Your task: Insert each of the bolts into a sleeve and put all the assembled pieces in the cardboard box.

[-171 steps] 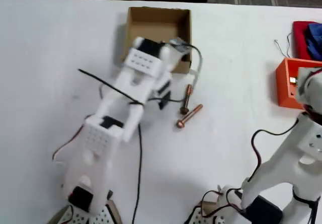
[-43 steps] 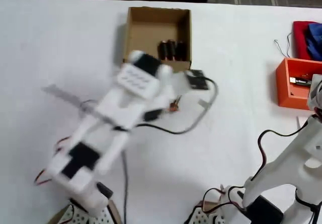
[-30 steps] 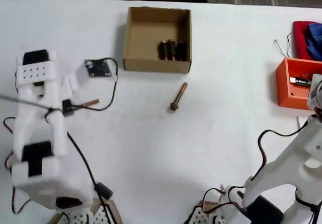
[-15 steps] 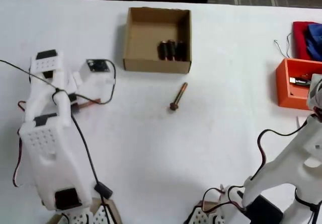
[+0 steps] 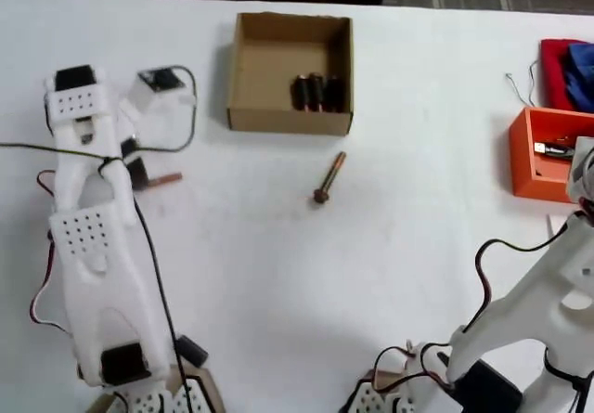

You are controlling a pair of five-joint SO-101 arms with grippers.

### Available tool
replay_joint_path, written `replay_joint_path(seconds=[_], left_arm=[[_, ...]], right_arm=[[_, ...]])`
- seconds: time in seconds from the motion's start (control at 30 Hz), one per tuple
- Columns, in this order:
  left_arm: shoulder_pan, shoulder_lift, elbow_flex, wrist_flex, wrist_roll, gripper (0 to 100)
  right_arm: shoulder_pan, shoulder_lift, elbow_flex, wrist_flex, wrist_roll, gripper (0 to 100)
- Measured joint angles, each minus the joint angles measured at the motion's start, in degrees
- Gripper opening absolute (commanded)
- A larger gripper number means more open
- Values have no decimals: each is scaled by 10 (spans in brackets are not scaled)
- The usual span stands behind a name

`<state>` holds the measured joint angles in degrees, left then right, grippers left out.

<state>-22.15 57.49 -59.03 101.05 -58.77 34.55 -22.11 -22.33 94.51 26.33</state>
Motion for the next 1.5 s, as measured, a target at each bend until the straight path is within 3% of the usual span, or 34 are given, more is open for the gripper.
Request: replay_joint_path(seconds=[0.4,0.5,0.7,1.0,1.13,1.5], left_arm=[[-11,-1,-133,3,223,207],[-11,-16,-126,3,372,207],[12,-145,10,3,811,207],[84,-241,331,3,1088,211],[83,-244,352,3,1149,211],[62,-244,359,-25,1225,211]], right_arm=[[0,0,0,0,0,21],[0,0,0,0,0,21],[0,0,0,-12,0,21],[0,0,0,-12,0,21],[0,0,0,-12,0,21],[0,0,0,-12,0,21]])
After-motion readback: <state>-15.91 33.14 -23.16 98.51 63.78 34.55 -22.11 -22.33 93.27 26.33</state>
